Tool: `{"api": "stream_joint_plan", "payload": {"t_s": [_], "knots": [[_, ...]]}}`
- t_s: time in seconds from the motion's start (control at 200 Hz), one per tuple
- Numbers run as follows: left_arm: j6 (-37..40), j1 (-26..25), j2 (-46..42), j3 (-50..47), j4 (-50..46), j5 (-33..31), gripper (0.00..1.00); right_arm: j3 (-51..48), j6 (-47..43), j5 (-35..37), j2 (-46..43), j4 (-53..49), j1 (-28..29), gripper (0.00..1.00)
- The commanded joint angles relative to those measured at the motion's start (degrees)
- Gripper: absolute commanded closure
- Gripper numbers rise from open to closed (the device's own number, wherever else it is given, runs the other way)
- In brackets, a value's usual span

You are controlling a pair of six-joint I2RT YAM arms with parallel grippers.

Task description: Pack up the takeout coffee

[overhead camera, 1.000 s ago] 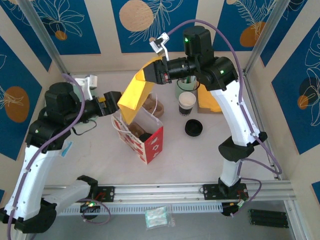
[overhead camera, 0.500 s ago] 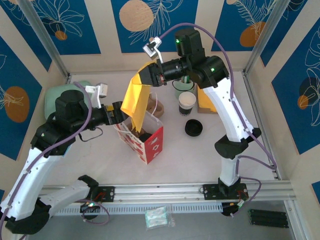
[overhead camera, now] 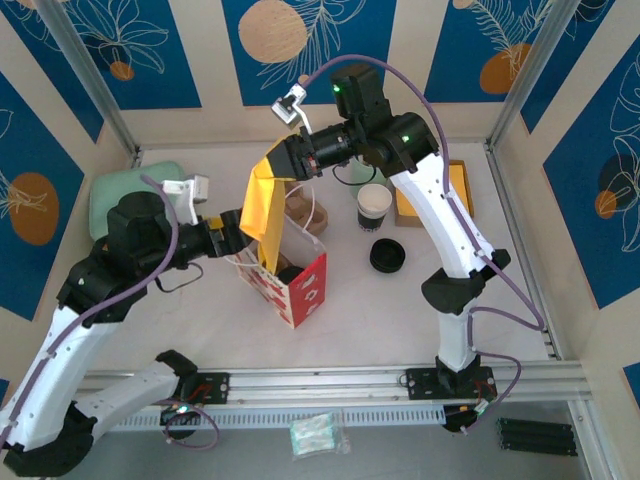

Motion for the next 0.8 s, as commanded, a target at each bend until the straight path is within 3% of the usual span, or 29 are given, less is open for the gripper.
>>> {"api": "stream_joint_plan", "payload": {"t_s": [0.0,0.795], "knots": [[-0.46,-0.40,-0.50,-0.90,0.21,-2.01,0.01,-0.40,-1.54,-2.87,0.84,-1.23,0.13,1.00],[0.52,-0.42,-0.85,-2.79,0.66,-1.72,0.01,-2.82,-2.72,-6.09,5.23,-0.99,-0.11,1.00]]}}
